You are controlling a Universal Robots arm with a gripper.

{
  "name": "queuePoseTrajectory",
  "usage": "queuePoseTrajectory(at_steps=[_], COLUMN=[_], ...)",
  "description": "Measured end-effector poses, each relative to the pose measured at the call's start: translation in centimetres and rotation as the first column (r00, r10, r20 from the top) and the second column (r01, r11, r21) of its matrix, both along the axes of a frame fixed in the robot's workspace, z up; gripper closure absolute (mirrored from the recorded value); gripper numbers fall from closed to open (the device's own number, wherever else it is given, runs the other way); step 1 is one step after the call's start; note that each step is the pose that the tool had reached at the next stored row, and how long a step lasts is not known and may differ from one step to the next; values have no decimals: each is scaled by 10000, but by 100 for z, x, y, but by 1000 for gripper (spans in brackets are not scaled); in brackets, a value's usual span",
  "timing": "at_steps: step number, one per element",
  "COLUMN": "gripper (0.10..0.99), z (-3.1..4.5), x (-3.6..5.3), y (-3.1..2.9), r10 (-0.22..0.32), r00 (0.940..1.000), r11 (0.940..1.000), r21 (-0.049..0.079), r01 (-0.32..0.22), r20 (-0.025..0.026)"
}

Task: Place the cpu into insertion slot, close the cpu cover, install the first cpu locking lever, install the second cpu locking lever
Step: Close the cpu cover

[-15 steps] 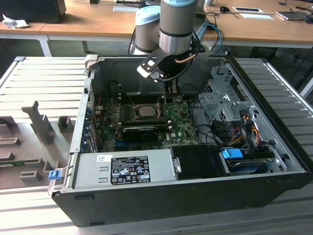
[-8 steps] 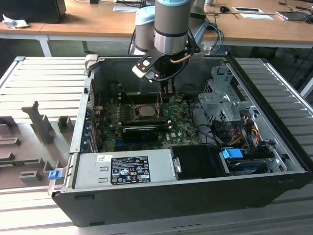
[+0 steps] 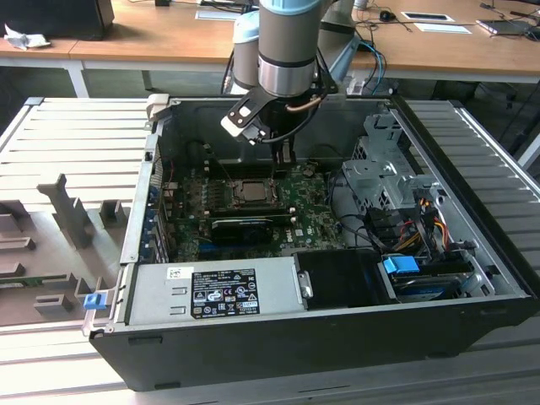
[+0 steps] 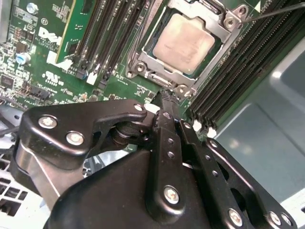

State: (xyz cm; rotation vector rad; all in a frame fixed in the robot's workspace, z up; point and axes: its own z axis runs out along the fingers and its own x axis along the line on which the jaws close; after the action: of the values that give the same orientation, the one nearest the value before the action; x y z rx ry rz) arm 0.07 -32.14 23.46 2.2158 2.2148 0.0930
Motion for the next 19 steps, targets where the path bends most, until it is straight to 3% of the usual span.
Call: queuePoseTrajectory(at_steps=[4,11,15,19], gripper=[980,980,980,980], z=[-68,-150,-171,-181], x=[-77,-249,-291,-468], y=[0,-8,-9,-8], r10=[56,199,737,740], r00=[10000,9998,9973,9972], r11=[10000,9998,9973,9973], r21=[0,0,-1,-1], r01=[-56,-199,-737,-740], r20=[-34,-44,-44,-43])
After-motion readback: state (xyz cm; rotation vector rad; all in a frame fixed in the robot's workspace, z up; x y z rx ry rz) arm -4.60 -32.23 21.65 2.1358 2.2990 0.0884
